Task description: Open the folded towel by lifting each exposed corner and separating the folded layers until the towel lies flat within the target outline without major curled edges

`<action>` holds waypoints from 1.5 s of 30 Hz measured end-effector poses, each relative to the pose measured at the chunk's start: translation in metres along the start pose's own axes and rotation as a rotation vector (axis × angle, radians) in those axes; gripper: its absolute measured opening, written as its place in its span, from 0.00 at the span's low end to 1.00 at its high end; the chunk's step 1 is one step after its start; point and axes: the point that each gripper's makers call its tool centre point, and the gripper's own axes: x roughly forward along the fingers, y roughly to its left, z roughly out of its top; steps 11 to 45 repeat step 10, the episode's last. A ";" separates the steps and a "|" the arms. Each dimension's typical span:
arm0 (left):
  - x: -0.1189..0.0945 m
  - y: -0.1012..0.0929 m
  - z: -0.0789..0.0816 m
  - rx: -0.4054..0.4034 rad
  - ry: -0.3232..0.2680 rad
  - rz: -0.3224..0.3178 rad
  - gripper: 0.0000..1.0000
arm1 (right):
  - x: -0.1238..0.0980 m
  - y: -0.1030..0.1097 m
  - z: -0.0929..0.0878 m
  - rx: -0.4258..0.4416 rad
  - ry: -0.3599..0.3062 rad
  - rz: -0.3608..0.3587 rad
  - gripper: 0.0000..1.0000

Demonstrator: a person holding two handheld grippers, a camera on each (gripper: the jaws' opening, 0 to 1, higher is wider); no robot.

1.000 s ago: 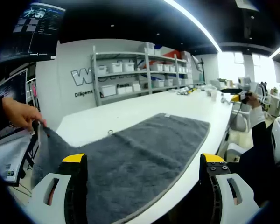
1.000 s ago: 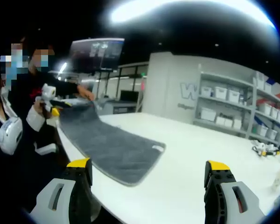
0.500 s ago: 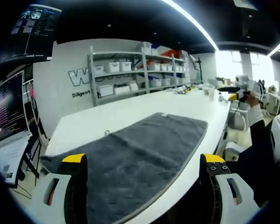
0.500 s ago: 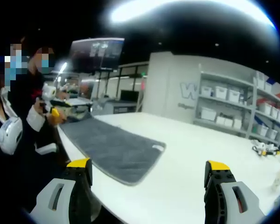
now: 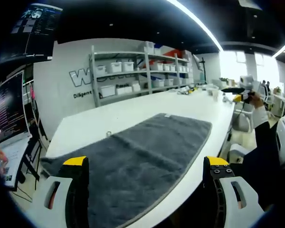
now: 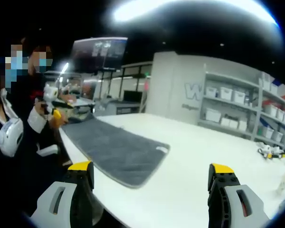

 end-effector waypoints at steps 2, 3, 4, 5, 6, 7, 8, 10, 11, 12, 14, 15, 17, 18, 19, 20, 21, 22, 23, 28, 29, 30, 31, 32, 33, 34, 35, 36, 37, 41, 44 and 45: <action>0.000 -0.001 0.000 0.001 -0.001 -0.001 0.98 | 0.000 0.000 0.000 -0.001 0.002 0.001 1.00; 0.000 -0.001 0.000 0.002 -0.001 -0.001 0.98 | 0.000 0.000 0.000 -0.001 0.002 0.001 1.00; 0.000 -0.001 0.000 0.002 -0.001 -0.002 0.98 | 0.000 0.000 0.000 0.000 0.001 0.001 1.00; 0.000 -0.002 0.000 0.003 -0.001 -0.003 0.98 | 0.000 0.000 0.000 0.000 0.000 0.001 1.00; 0.000 -0.002 0.000 0.002 -0.001 -0.003 0.98 | 0.000 0.000 0.000 0.000 0.001 0.001 1.00; 0.000 -0.002 0.000 0.001 0.000 -0.003 0.98 | 0.000 0.000 0.000 0.001 0.002 0.001 1.00; 0.001 -0.002 0.000 0.001 0.000 -0.003 0.98 | 0.000 0.000 -0.001 0.000 0.003 0.001 1.00; 0.001 -0.001 -0.001 0.000 0.002 -0.002 0.98 | 0.000 0.000 -0.001 0.002 0.003 0.001 1.00; 0.001 -0.001 -0.001 0.000 0.002 -0.002 0.98 | 0.000 0.000 -0.001 0.002 0.003 0.001 1.00; 0.001 -0.001 -0.001 0.000 0.002 -0.002 0.98 | 0.000 0.000 -0.001 0.002 0.003 0.001 1.00; 0.001 -0.001 -0.001 0.000 0.002 -0.002 0.98 | 0.000 0.000 -0.001 0.002 0.003 0.001 1.00; 0.001 -0.001 -0.001 0.000 0.002 -0.002 0.98 | 0.000 0.000 -0.001 0.002 0.003 0.001 1.00; 0.001 -0.001 -0.001 0.000 0.002 -0.002 0.98 | 0.000 0.000 -0.001 0.002 0.003 0.001 1.00; 0.001 -0.001 -0.001 0.000 0.002 -0.002 0.98 | 0.000 0.000 -0.001 0.002 0.003 0.001 1.00; 0.001 -0.001 -0.001 0.000 0.002 -0.002 0.98 | 0.000 0.000 -0.001 0.002 0.003 0.001 1.00; 0.001 -0.001 -0.001 0.000 0.002 -0.002 0.98 | 0.000 0.000 -0.001 0.002 0.003 0.001 1.00; 0.001 -0.001 -0.001 0.000 0.002 -0.002 0.98 | 0.000 0.000 -0.001 0.002 0.003 0.001 1.00; 0.001 -0.001 -0.001 0.000 0.002 -0.002 0.98 | 0.000 0.000 -0.001 0.002 0.003 0.001 1.00; 0.001 -0.001 -0.001 0.000 0.002 -0.002 0.98 | 0.000 0.000 -0.001 0.002 0.003 0.001 1.00; 0.001 -0.001 -0.001 0.000 0.002 -0.002 0.98 | 0.000 0.000 -0.001 0.002 0.003 0.001 1.00; 0.001 -0.001 -0.001 0.000 0.002 -0.002 0.98 | 0.000 0.000 -0.001 0.002 0.003 0.001 1.00; 0.001 -0.001 -0.001 0.000 0.002 -0.002 0.98 | 0.000 0.000 -0.001 0.002 0.003 0.001 1.00; 0.001 -0.001 -0.001 0.000 0.002 -0.002 0.98 | 0.000 0.000 -0.001 0.002 0.003 0.001 1.00; 0.001 -0.001 -0.001 0.000 0.002 -0.002 0.98 | 0.000 0.000 -0.001 0.002 0.003 0.001 1.00; 0.001 -0.001 -0.001 0.000 0.002 -0.002 0.98 | 0.000 0.000 -0.001 0.002 0.003 0.001 1.00; 0.001 -0.001 -0.001 0.000 0.002 -0.002 0.98 | 0.000 0.000 -0.001 0.002 0.003 0.001 1.00; 0.001 -0.001 -0.001 0.000 0.002 -0.002 0.98 | 0.000 0.000 -0.001 0.002 0.003 0.001 1.00; 0.001 -0.001 -0.001 0.000 0.002 -0.002 0.98 | 0.000 0.000 -0.001 0.002 0.003 0.001 1.00; 0.001 -0.001 -0.001 0.000 0.002 -0.002 0.98 | 0.000 0.000 -0.001 0.002 0.003 0.001 1.00; 0.001 -0.001 -0.001 0.000 0.002 -0.002 0.98 | 0.000 0.000 -0.001 0.002 0.003 0.001 1.00; 0.001 -0.001 -0.001 0.000 0.002 -0.002 0.98 | 0.000 0.000 -0.001 0.002 0.003 0.001 1.00; 0.001 -0.001 -0.001 0.000 0.002 -0.002 0.98 | 0.000 0.000 -0.001 0.002 0.003 0.001 1.00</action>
